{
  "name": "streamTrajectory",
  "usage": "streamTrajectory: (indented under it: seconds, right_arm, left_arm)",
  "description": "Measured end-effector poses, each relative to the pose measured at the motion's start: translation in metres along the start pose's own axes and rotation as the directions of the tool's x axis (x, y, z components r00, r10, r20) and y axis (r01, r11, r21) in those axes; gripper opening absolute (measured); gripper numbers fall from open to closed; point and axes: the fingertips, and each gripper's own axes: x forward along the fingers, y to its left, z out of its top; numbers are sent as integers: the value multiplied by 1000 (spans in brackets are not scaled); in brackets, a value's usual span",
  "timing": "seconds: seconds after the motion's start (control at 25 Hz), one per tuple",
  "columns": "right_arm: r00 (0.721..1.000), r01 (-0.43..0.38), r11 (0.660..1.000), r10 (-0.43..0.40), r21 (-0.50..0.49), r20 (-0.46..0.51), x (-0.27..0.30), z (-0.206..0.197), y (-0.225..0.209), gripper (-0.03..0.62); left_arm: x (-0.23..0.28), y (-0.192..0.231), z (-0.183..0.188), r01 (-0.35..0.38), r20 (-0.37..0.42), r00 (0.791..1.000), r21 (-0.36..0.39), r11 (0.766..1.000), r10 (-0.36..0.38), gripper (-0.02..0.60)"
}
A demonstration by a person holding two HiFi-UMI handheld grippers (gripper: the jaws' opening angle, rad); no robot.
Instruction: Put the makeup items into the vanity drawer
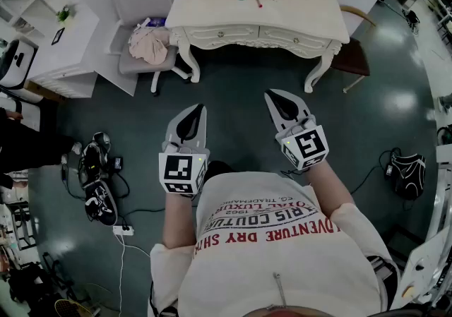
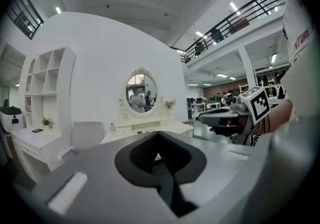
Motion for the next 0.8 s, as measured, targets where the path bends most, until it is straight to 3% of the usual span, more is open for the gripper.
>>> streamTrajectory:
  seconds: [0.48,0.72,0.76,0.8]
  right_arm:
    - [1000,9,1000,-8,22,-16,-4,-8,1,8]
    - [997,74,995,-76,63,25,-7,-5,-14,9]
    - [997,70,995,-73,78,30,-7,-8,-16,18]
    - [997,63,994,-66,94,30,-6,-11,-17,78]
  left_arm:
    - [1,-3,-3,13,2,1000,-12,1000,-13,11]
    - [3,-4,-3,15,9,1000,-13,1000,-15,11]
    - [4,-4,-5,14,6,1000,-16,1000,-14,11]
    - [5,-4,-8,14,1,1000,-21,1000,-14,11]
